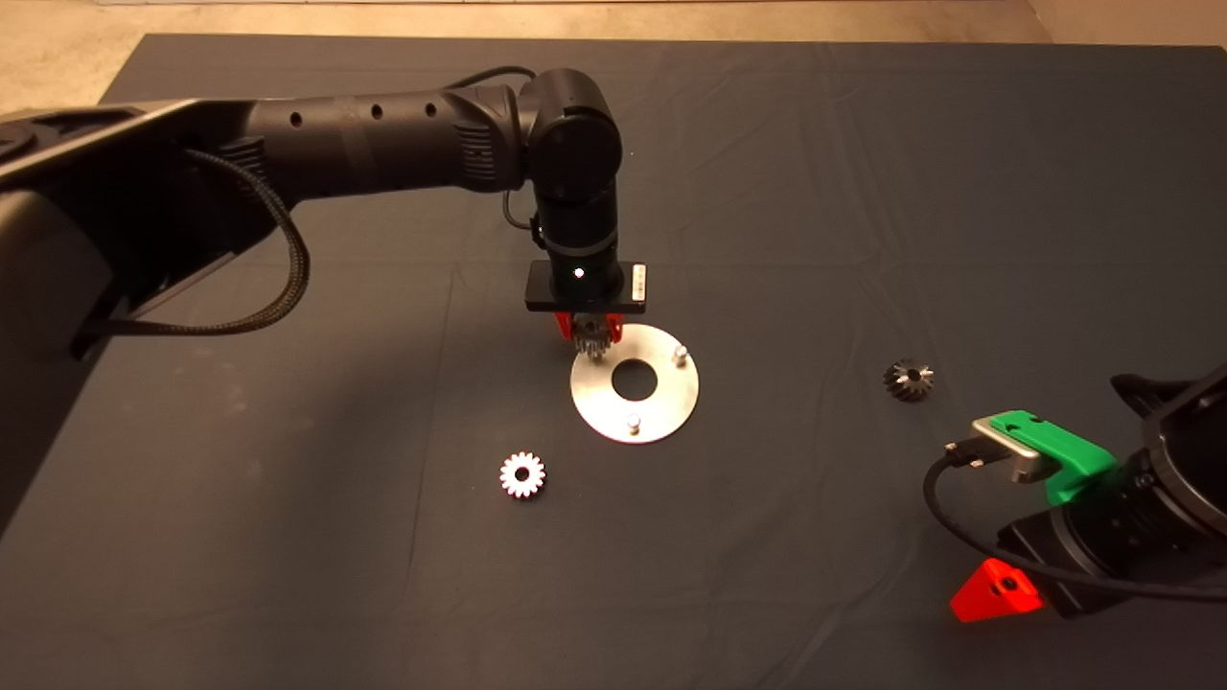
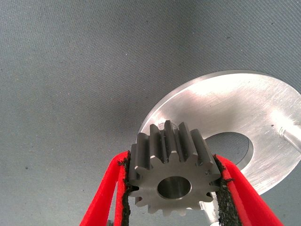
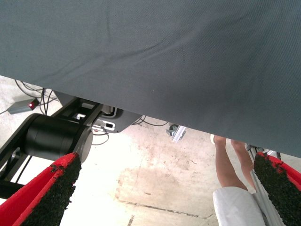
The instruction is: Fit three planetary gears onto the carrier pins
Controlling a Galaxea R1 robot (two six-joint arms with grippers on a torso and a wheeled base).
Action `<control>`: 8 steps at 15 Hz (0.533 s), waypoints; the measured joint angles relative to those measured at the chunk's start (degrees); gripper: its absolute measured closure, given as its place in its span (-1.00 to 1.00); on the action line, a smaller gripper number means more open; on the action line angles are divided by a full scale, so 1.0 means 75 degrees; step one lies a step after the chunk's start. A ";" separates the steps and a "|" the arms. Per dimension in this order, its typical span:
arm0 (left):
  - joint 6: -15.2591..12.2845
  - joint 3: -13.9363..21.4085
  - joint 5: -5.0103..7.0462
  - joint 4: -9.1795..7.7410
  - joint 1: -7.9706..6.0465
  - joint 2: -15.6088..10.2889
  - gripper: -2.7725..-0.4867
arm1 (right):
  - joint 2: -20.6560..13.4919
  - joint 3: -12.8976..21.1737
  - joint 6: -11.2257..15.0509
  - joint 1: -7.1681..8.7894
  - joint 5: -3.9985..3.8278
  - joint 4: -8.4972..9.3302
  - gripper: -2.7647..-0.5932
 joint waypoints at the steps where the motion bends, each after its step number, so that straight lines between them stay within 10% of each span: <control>1: 0.0000 0.0000 -0.0002 0.0000 -0.0001 0.0000 0.61 | 0.0000 0.0000 0.0000 0.0000 0.0000 0.0000 -0.97; 8: -0.0003 0.0008 0.0068 0.0008 0.0055 0.0083 0.61 | 0.0005 0.0000 0.0000 0.0000 0.0000 -0.0002 -0.97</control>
